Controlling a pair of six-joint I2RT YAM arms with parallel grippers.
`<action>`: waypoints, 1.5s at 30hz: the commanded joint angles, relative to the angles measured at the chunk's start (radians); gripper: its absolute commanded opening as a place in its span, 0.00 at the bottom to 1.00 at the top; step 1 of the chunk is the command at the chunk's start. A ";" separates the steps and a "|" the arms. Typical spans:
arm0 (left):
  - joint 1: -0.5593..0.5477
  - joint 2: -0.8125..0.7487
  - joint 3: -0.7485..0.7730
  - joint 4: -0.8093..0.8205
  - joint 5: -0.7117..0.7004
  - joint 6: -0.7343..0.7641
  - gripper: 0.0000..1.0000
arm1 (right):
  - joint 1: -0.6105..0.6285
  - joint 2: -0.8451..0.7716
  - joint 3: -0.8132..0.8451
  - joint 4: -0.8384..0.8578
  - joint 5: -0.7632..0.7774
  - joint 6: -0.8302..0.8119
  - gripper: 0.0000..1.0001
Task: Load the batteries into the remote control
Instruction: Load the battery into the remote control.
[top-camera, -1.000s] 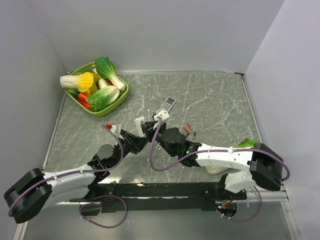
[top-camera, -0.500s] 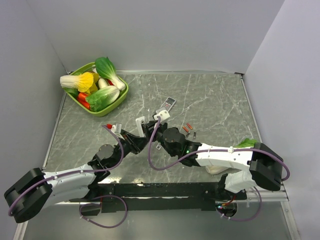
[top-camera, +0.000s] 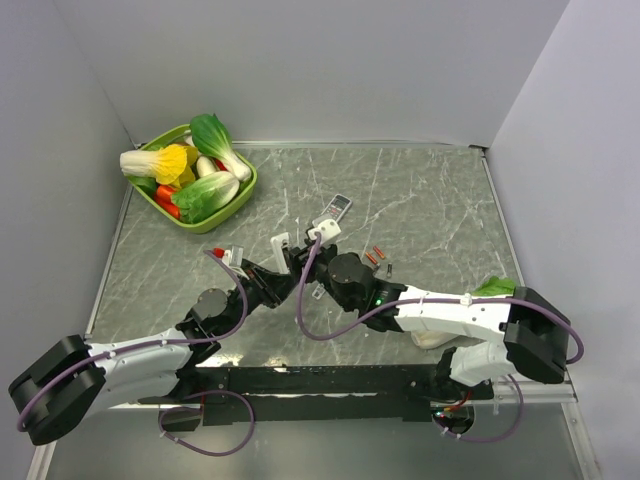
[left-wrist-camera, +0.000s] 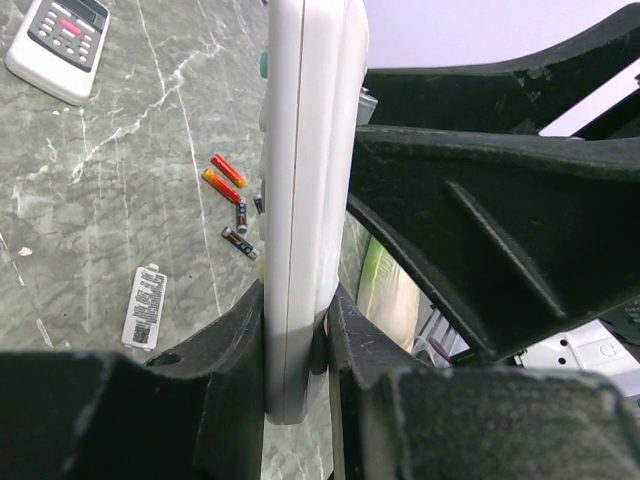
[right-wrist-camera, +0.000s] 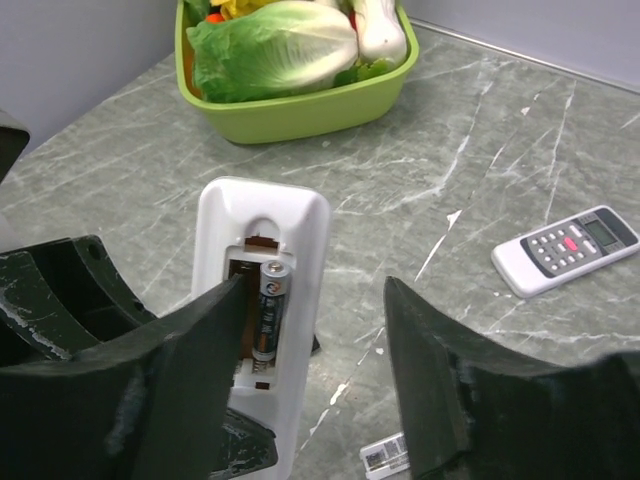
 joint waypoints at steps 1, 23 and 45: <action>-0.005 0.000 0.034 0.061 0.020 -0.018 0.01 | 0.003 -0.066 0.052 0.013 -0.039 -0.013 0.69; -0.004 -0.039 0.037 -0.017 0.000 -0.009 0.01 | -0.009 -0.243 0.005 -0.056 -0.108 -0.268 0.99; -0.004 0.070 0.109 0.078 0.240 0.063 0.01 | -0.201 -0.429 -0.120 -0.222 -0.765 -0.721 0.93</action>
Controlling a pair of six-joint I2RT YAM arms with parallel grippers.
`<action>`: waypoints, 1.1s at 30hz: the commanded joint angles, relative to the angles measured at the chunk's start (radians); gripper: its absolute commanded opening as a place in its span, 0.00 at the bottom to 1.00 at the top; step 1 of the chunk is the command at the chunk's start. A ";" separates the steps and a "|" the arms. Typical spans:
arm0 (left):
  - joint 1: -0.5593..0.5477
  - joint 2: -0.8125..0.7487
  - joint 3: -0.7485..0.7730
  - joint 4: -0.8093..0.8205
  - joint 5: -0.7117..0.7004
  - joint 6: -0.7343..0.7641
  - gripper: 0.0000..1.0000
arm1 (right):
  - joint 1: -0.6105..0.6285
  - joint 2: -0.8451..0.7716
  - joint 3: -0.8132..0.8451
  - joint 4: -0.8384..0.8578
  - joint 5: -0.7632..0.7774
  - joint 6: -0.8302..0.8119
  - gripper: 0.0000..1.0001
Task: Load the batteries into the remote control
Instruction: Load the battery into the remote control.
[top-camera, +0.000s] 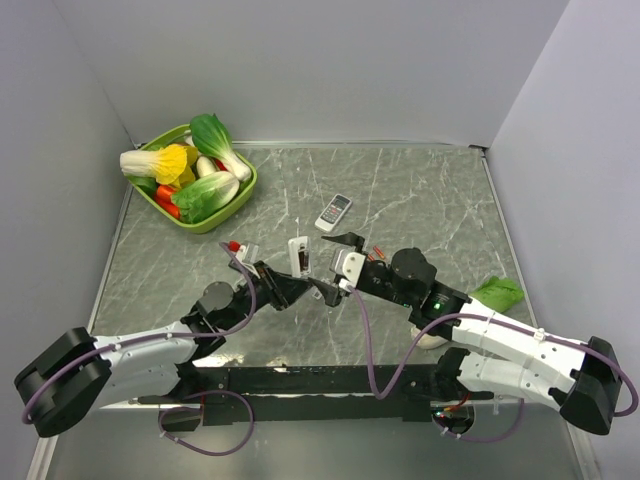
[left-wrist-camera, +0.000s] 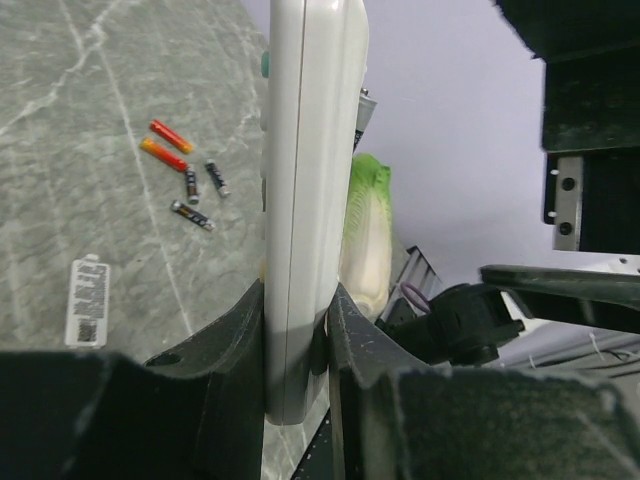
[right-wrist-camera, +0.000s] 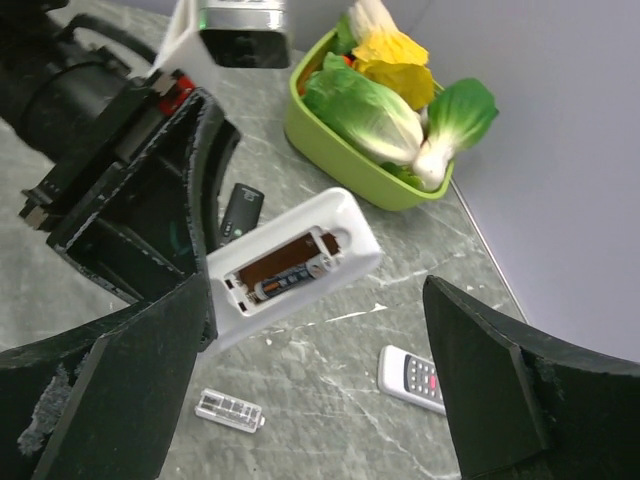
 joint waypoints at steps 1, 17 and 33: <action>-0.004 0.021 0.049 0.102 0.093 0.030 0.01 | -0.022 -0.013 0.007 -0.012 -0.094 -0.061 0.90; -0.004 0.042 0.079 0.105 0.174 0.064 0.01 | -0.058 -0.014 0.021 -0.044 -0.157 -0.089 0.42; -0.005 0.058 0.089 0.115 0.206 0.065 0.01 | -0.062 0.005 0.036 -0.055 -0.157 -0.093 0.32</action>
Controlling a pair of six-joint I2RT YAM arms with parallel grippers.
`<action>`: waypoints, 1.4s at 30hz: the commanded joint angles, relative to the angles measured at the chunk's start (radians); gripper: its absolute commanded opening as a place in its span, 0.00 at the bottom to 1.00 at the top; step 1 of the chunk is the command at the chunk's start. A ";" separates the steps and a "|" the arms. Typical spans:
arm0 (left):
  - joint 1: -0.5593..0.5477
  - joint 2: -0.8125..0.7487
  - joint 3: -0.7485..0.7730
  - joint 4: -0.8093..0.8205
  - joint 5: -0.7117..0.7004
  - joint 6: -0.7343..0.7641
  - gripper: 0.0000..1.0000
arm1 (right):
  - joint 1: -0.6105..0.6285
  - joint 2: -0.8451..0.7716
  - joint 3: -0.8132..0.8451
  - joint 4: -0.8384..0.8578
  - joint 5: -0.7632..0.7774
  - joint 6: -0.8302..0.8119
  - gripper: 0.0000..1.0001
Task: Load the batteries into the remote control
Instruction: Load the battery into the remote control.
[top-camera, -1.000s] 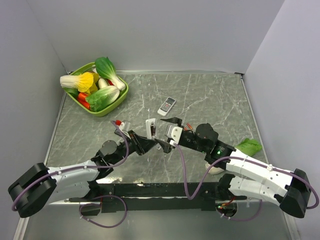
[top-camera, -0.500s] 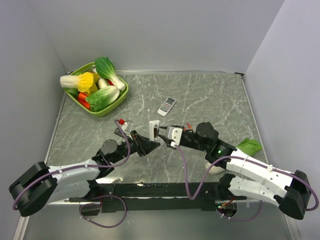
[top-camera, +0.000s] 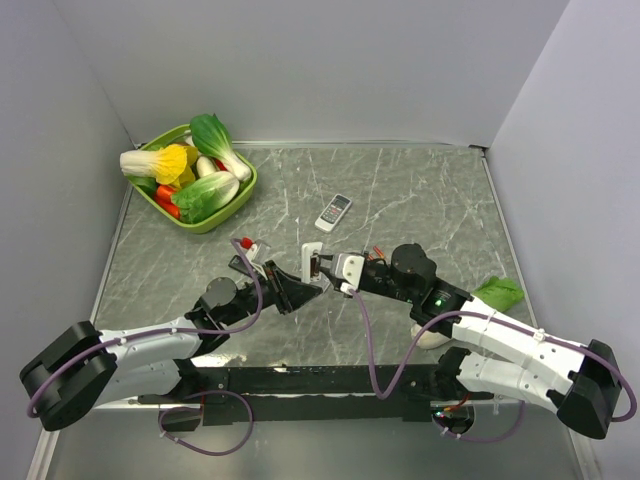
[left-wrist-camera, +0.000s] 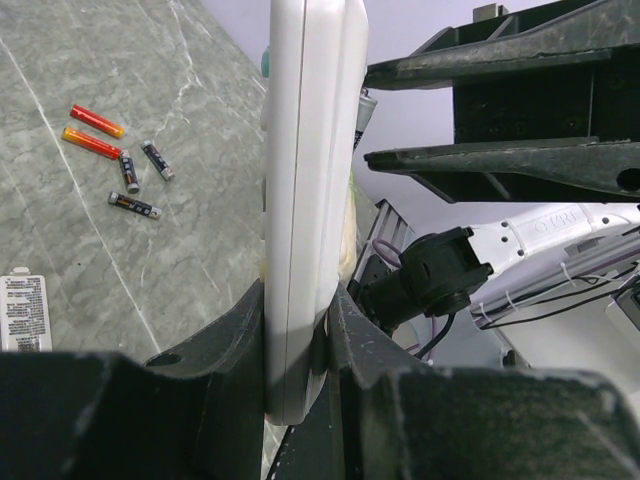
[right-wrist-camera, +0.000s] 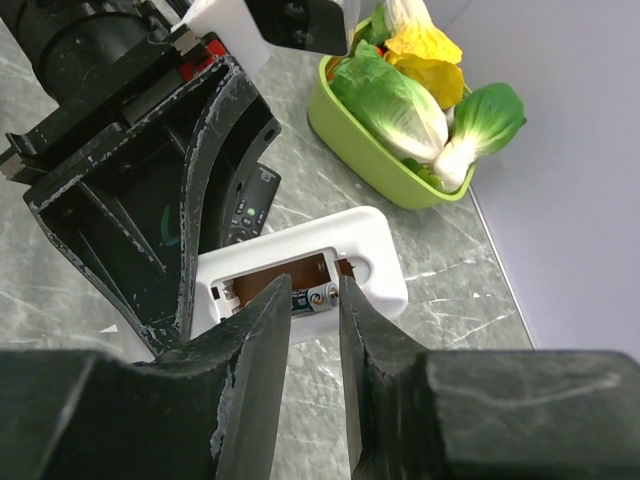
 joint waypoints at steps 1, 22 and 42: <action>-0.005 0.001 0.041 0.076 0.023 0.019 0.01 | -0.007 0.004 0.035 0.003 -0.029 -0.011 0.32; -0.005 -0.115 0.001 0.097 -0.024 0.042 0.01 | -0.013 0.065 0.020 -0.043 -0.004 0.007 0.12; -0.005 -0.206 -0.006 0.080 -0.039 0.066 0.01 | -0.001 0.176 0.021 -0.063 0.127 -0.040 0.06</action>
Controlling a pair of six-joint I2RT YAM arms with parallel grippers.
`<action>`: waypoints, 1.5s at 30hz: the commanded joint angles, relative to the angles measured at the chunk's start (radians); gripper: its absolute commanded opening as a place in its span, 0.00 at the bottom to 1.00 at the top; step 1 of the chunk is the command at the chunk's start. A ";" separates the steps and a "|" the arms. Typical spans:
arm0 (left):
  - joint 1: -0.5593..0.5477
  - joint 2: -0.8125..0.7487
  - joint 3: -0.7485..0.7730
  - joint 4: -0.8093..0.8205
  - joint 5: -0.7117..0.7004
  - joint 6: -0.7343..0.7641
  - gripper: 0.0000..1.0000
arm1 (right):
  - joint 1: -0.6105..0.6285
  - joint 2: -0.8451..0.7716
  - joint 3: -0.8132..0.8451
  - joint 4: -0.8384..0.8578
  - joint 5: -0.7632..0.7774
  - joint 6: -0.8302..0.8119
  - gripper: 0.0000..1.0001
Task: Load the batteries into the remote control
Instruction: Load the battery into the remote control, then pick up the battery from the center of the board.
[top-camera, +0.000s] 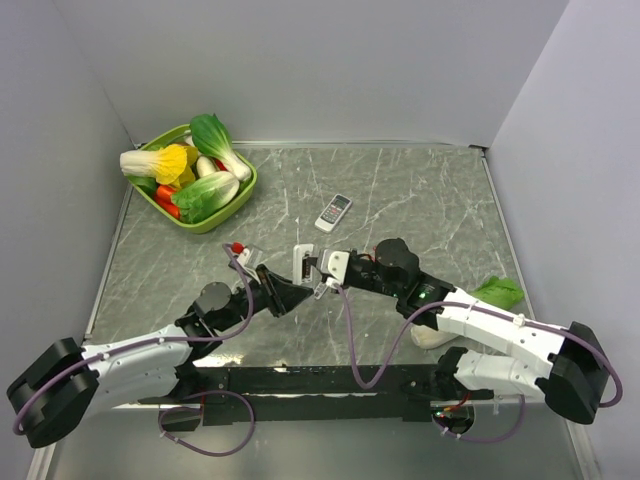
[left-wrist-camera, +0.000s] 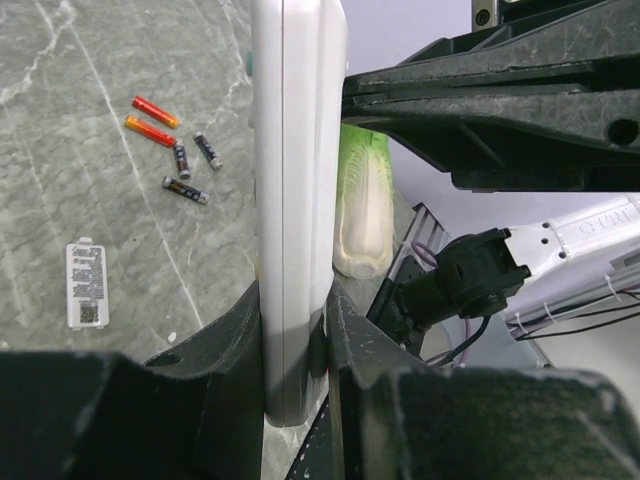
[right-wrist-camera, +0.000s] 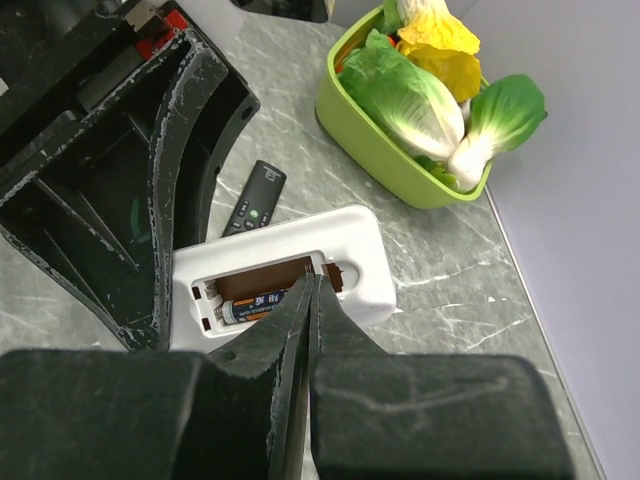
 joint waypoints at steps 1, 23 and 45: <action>-0.006 -0.086 0.033 0.201 0.032 0.022 0.01 | 0.006 0.057 -0.008 -0.100 0.140 -0.045 0.08; -0.006 -0.222 0.028 0.043 -0.140 -0.061 0.01 | 0.136 0.156 -0.103 0.173 0.502 -0.184 0.42; 0.055 -0.063 -0.073 0.070 -0.200 -0.058 0.01 | -0.046 -0.070 0.063 -0.182 0.419 0.475 1.00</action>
